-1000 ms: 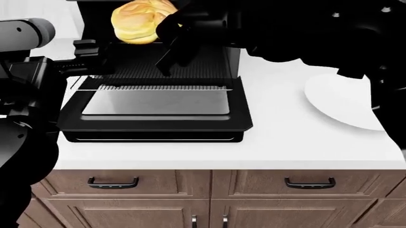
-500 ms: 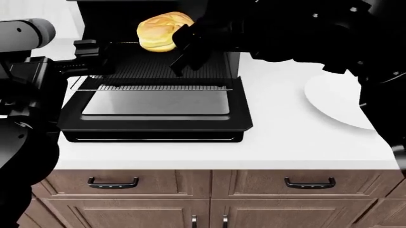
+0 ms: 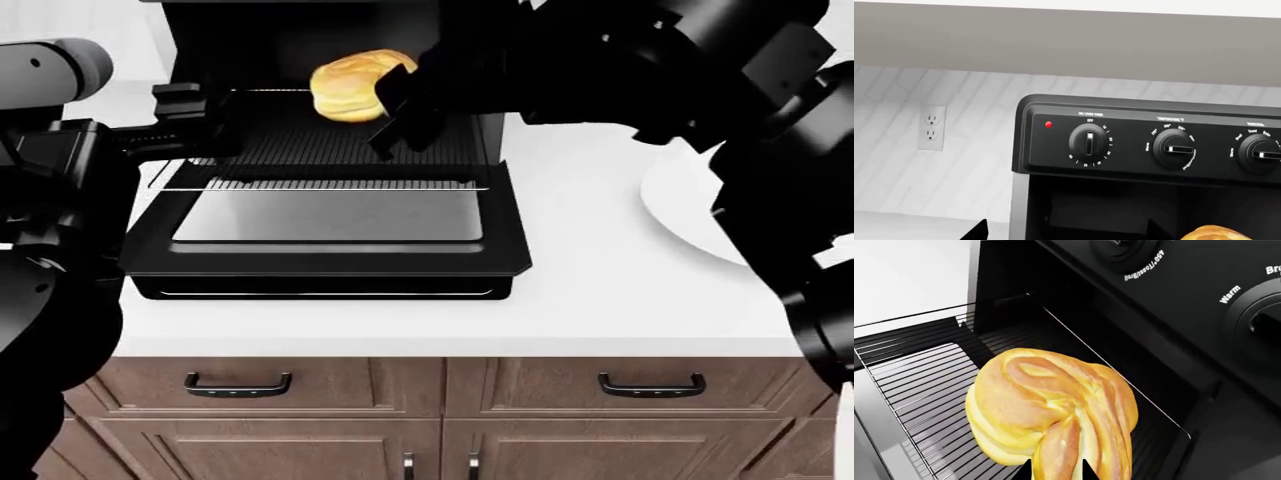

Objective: Place the bread on the rack of the toaster oven.

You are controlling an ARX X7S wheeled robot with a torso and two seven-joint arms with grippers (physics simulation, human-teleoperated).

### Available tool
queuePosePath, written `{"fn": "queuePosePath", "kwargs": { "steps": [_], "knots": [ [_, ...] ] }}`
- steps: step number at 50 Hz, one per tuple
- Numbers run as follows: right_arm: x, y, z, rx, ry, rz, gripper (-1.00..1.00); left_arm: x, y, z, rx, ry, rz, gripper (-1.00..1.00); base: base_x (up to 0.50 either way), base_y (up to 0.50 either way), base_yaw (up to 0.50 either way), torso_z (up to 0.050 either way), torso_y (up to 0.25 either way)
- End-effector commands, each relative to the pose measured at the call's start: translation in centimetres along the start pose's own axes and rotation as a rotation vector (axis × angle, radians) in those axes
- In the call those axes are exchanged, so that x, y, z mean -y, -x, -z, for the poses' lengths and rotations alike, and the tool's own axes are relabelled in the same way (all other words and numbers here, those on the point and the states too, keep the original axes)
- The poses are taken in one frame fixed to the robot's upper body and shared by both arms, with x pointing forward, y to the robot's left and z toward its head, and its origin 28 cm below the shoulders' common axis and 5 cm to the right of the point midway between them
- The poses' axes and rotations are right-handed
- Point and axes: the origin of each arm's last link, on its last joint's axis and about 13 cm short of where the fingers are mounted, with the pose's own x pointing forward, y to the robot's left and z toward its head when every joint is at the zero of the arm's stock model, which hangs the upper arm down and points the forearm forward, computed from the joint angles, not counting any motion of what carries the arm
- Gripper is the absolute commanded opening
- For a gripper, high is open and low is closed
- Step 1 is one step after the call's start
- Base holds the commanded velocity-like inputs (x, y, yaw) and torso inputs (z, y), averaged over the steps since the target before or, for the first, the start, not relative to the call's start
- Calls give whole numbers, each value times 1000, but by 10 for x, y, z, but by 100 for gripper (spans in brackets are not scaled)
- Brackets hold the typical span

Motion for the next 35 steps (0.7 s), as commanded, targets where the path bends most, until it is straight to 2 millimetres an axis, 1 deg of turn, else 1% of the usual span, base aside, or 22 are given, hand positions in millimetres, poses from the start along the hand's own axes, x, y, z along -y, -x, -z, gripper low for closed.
{"fn": "queuePosePath", "kwargs": {
  "steps": [1,5,6,23,29,35],
  "knots": [
    [4,-4,1,-20,-8,3,-100,0,0,0,1,0,0,100,0,0,0,0,0],
    [3,-4,1,-24,-6,3,-100,0,-1,-1,3,1,1,100,0,0,0,0,0],
    [3,-4,1,-24,-7,4,100,0,0,-1,3,1,1,100,0,0,0,0,0],
    [1,4,-2,-9,-3,6,100,1,-1,-1,3,0,4,100,0,0,0,0,0],
    [-2,14,-7,24,6,15,100,2,0,-4,7,0,11,100,0,0,0,0,0],
    [-5,28,-8,77,-4,50,100,5,4,-14,22,-3,24,100,0,0,0,0,0]
  ]
}}
